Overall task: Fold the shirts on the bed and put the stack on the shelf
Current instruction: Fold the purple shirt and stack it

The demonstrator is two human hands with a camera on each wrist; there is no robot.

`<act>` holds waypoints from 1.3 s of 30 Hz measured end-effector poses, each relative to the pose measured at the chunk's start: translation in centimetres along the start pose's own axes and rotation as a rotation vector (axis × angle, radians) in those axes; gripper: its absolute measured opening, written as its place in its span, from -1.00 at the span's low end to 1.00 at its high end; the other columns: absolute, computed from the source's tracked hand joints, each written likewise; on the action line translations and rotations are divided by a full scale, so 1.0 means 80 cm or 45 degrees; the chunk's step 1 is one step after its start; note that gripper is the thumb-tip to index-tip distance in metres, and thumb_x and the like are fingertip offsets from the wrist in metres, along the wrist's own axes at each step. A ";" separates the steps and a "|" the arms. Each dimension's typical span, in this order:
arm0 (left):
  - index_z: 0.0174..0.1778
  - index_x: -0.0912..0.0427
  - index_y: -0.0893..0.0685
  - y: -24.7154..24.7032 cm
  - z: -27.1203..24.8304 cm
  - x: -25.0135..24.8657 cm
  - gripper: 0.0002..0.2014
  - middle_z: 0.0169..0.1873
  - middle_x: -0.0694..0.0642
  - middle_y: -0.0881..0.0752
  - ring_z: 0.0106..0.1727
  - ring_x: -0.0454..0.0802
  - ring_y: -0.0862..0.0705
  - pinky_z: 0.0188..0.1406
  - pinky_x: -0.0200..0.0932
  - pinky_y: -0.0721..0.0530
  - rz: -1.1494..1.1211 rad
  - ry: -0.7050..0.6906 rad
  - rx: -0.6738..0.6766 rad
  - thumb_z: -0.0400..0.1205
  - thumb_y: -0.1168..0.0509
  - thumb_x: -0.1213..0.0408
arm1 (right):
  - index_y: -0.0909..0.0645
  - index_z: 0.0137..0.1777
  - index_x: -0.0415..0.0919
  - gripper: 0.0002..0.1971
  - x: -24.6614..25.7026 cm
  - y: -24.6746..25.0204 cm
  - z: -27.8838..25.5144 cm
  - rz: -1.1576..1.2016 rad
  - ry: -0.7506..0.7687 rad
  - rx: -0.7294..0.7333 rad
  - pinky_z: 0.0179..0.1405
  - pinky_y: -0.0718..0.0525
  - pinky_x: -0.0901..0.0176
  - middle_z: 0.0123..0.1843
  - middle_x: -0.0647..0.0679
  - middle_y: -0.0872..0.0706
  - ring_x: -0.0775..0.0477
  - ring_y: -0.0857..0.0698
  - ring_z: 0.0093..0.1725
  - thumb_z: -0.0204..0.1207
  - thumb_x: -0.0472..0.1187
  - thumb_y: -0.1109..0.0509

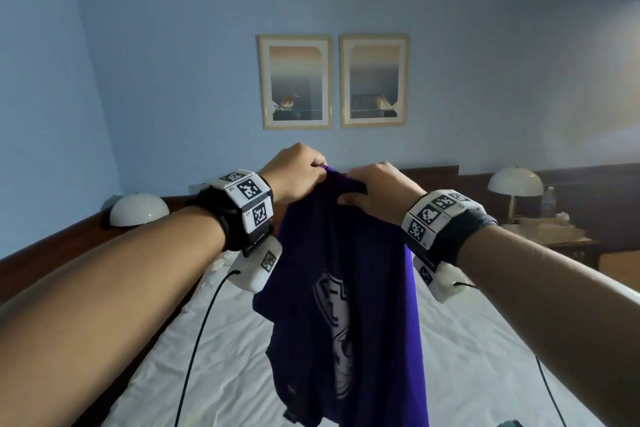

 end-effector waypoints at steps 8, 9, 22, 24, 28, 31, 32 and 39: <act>-0.27 0.45 -0.63 0.010 0.000 0.017 -0.79 -0.56 0.10 -0.43 -0.46 -0.01 -0.34 -0.48 -0.21 -0.30 -0.022 0.020 -0.056 0.62 -0.22 0.43 | -0.74 -0.04 -0.14 -0.85 -0.072 -0.084 -0.036 0.518 -0.280 0.095 -0.01 -0.76 -0.17 -0.14 -0.14 -0.82 -0.13 -0.78 -0.15 0.51 -0.07 -0.55; -0.29 0.43 -0.63 0.010 -0.002 0.026 -0.78 -0.55 0.12 -0.44 -0.45 0.02 -0.35 -0.42 -0.15 -0.34 0.025 0.023 -0.040 0.63 -0.24 0.38 | -0.75 -0.05 -0.18 -0.83 -0.083 -0.096 -0.044 0.548 -0.310 0.123 -0.02 -0.76 -0.17 -0.17 -0.14 -0.81 -0.08 -0.75 -0.21 0.50 -0.09 -0.56; -0.25 0.08 -0.67 -0.008 -0.040 0.118 -0.83 -0.33 0.08 -0.65 -0.16 0.23 -0.61 -0.15 -0.02 -0.59 0.597 0.058 0.031 0.58 -0.30 0.11 | -0.69 -0.24 -0.12 -0.85 -0.140 -0.123 -0.095 0.169 -0.456 0.276 -0.27 -0.44 0.13 -0.34 -0.04 -0.64 -0.05 -0.59 -0.28 0.54 -0.13 -0.52; -0.31 0.18 -0.62 -0.012 -0.041 0.126 -0.85 -0.37 0.11 -0.63 -0.20 0.24 -0.59 -0.19 0.02 -0.60 0.506 0.085 0.013 0.57 -0.27 0.26 | -0.72 -0.22 -0.12 -0.85 -0.144 -0.118 -0.098 0.118 -0.464 0.280 -0.25 -0.45 0.12 -0.32 -0.06 -0.65 -0.09 -0.60 -0.24 0.57 -0.11 -0.48; -0.43 0.28 -0.62 -0.017 -0.040 0.147 -0.80 -0.54 0.16 -0.53 -0.39 0.14 -0.48 -0.39 -0.10 -0.39 0.146 0.315 -0.116 0.52 -0.25 0.47 | -0.49 -0.47 0.03 -0.62 -0.157 -0.113 -0.097 0.187 -0.466 0.192 -0.40 -0.39 0.12 -0.46 0.03 -0.52 -0.02 -0.50 -0.39 0.56 -0.14 -0.49; -0.47 0.32 -0.58 -0.037 -0.047 0.163 -0.88 -0.58 0.10 -0.44 -0.41 0.10 -0.39 -0.41 -0.09 -0.27 -0.288 0.523 -0.171 0.39 -0.25 0.40 | -0.53 -0.44 -0.04 -0.66 -0.177 -0.119 -0.100 0.351 -0.473 0.147 -0.44 -0.39 0.15 -0.48 0.01 -0.51 -0.08 -0.49 -0.40 0.53 -0.22 -0.51; -0.47 0.33 -0.58 -0.044 -0.050 0.163 -0.89 -0.57 0.12 -0.43 -0.41 0.08 -0.39 -0.42 -0.10 -0.25 -0.393 0.567 -0.198 0.32 -0.23 0.35 | -0.57 -0.41 -0.10 -0.70 -0.182 -0.121 -0.104 0.377 -0.469 0.146 -0.43 -0.39 0.14 -0.47 -0.02 -0.52 -0.08 -0.48 -0.40 0.53 -0.21 -0.52; -0.32 0.39 -0.56 -0.092 -0.065 0.152 -0.68 -0.47 0.21 -0.46 -0.36 0.12 -0.44 -0.30 0.01 -0.36 -0.153 0.549 -0.019 0.42 -0.18 0.13 | -0.59 -0.34 -0.08 -0.73 -0.224 -0.148 -0.133 0.157 -0.406 0.439 -0.33 -0.42 0.10 -0.39 -0.04 -0.58 -0.11 -0.57 -0.31 0.56 -0.06 -0.49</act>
Point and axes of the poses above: each hand's wrist, its own z-axis towards the middle knuckle, its own y-axis out of the back of the hand, x = y × z, the point moved 5 cm from there along z, towards the middle knuckle
